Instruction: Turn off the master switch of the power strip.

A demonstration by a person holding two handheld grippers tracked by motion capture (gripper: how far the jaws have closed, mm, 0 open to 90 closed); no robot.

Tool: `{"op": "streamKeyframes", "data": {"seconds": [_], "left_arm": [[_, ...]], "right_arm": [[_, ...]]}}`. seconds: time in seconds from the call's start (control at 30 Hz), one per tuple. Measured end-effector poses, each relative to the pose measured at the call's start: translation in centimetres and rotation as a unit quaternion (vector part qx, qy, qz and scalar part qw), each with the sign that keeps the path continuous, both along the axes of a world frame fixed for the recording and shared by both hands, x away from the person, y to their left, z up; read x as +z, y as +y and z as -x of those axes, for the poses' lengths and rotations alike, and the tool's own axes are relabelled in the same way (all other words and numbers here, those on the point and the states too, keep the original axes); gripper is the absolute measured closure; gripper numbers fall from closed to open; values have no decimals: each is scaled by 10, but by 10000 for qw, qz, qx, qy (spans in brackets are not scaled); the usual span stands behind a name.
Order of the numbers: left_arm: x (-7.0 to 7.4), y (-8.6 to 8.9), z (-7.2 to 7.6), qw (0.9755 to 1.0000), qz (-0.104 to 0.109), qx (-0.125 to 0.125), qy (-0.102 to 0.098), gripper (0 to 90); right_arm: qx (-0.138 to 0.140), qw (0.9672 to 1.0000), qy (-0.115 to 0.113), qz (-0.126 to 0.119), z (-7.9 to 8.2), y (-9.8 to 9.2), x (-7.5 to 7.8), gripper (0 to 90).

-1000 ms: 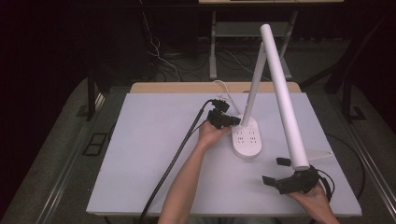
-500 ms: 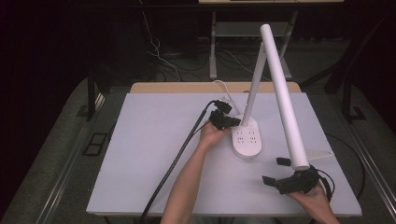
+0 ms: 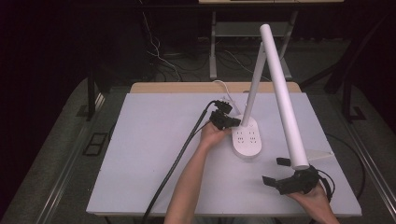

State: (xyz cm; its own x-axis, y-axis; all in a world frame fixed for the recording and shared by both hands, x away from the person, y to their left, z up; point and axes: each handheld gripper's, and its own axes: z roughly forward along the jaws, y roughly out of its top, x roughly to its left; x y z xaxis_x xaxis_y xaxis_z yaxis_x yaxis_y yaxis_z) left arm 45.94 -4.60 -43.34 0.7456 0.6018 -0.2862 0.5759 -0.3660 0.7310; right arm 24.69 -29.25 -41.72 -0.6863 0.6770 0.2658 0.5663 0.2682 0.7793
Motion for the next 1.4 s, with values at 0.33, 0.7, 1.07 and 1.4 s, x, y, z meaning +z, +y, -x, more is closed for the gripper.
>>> {"op": "streamKeyframes", "data": {"seconds": [0.33, 0.7, 1.07, 1.4], "left_arm": [[-3, 1, -1, 9994, 248, 175, 177, 900], [1, -3, -1, 9995, -12, 231, 229, 900], [-6, 5, -2, 9958, 664, 257, 583, 900], [6, 25, -2, 9959, 616, 611, 255, 900]], "right_arm": [[2, 10000, -11, -14, 1, 0, 1, 0], [18, 10000, -45, -7, 2, -1, 1, 0], [14, 10000, -36, -7, 1, -1, 0, 0], [-19, 10000, -9, -34, 0, -2, 0, 0]]}}
